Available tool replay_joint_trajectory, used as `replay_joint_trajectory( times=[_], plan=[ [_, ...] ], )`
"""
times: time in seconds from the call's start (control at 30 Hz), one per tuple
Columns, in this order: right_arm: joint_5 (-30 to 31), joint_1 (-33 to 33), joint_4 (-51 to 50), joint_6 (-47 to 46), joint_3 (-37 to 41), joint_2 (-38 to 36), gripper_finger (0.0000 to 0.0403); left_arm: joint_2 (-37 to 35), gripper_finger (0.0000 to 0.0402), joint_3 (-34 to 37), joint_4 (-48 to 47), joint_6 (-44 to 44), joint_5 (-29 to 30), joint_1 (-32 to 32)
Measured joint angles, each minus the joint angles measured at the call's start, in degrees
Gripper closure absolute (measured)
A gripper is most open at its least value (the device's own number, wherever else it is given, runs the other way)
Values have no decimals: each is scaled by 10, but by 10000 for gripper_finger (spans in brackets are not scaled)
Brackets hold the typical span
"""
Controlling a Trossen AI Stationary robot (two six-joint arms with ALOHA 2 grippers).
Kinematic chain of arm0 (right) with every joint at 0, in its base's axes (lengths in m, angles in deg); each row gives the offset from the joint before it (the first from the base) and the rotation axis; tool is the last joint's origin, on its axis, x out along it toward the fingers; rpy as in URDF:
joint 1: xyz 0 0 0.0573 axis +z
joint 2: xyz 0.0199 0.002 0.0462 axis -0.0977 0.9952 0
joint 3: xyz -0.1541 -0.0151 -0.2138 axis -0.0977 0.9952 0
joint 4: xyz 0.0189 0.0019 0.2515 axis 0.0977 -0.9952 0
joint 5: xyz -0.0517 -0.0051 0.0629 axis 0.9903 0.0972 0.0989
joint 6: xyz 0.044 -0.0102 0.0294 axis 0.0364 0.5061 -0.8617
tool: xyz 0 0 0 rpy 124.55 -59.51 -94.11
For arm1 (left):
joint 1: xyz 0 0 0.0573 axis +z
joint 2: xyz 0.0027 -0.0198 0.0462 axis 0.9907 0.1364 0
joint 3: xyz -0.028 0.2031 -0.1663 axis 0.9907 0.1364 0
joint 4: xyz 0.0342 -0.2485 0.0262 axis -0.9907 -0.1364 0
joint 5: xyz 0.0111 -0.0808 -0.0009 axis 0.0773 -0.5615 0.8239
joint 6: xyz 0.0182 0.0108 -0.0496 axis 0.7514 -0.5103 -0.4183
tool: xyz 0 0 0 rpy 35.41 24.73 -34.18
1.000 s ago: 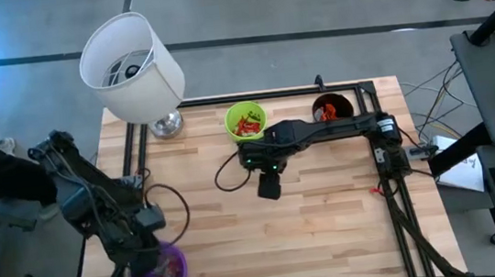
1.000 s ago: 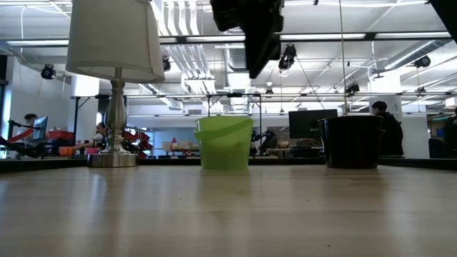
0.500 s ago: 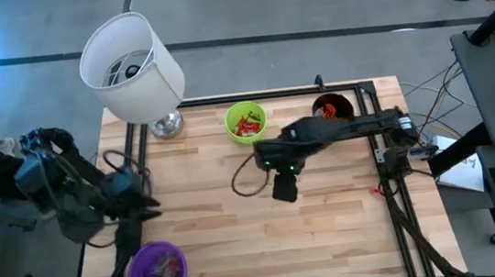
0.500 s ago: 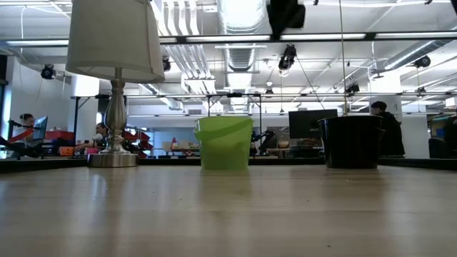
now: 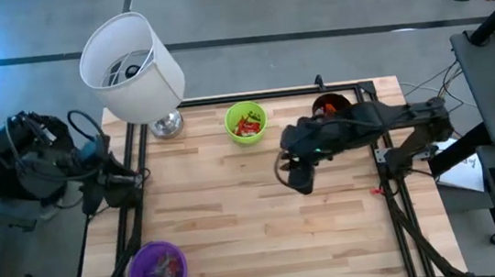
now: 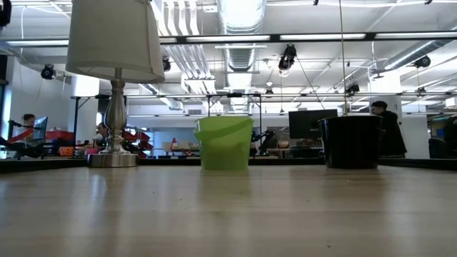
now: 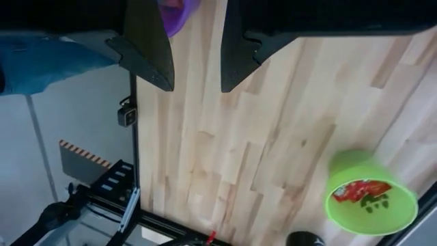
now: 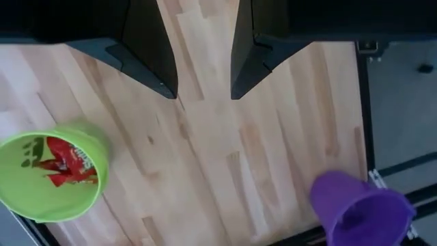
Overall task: Sort candy
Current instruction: Return to Home Position
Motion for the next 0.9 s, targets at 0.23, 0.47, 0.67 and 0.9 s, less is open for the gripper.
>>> replay_joint_trajectory(
  times=[0.23, 0.47, 0.67, 0.9],
  plan=[
    [42, 47, 25, -45, 75, -45, 275, -133, 299, 129, 13, -14, 4, 0],
    [102, 83, 62, -106, 154, -72, 275, -280, 299, 293, 131, -4, -2, 0],
    [105, 91, 172, -96, 208, -87, 275, -389, 299, 431, 312, 68, -46, 0],
    [103, 91, 257, -76, 232, -92, 275, -473, 299, 581, 560, 182, -153, 0]
  ],
)
